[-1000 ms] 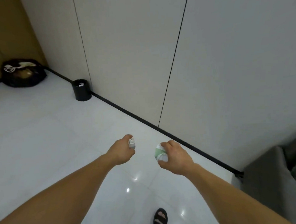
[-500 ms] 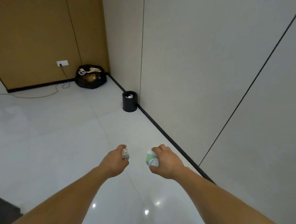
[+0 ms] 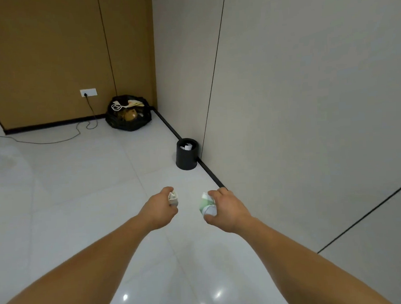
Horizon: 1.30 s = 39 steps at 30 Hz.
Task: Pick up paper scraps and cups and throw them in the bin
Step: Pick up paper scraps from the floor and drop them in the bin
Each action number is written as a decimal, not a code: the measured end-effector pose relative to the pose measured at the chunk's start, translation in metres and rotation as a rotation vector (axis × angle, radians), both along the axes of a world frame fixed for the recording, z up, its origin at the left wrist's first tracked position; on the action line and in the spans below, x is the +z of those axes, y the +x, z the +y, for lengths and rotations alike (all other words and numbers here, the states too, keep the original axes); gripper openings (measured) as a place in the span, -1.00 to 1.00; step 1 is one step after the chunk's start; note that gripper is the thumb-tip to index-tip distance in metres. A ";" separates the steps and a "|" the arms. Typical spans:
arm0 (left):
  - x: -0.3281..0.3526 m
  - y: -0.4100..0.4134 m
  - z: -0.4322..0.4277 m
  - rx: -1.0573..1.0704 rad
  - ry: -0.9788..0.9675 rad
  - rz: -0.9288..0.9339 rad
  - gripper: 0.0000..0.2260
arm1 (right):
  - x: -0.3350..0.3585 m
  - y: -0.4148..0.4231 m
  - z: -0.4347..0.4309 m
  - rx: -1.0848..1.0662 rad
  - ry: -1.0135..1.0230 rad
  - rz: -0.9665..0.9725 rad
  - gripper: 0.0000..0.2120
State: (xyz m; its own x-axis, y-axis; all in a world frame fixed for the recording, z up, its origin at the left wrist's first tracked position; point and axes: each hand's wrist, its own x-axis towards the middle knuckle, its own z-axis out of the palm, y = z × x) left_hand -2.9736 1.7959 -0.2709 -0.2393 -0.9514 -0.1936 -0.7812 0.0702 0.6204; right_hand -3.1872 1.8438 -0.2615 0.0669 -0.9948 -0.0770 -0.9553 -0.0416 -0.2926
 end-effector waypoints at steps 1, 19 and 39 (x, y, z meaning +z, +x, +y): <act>0.002 0.001 -0.017 0.000 0.005 0.003 -0.49 | 0.000 0.001 -0.016 -0.001 0.006 -0.002 -0.40; 0.023 -0.024 -0.358 0.121 -0.004 -0.009 -0.48 | -0.006 -0.031 -0.387 0.092 -0.014 -0.035 -0.35; -0.008 -0.015 -0.754 -0.129 0.082 0.026 -0.49 | -0.018 -0.013 -0.736 -0.087 0.077 0.031 -0.32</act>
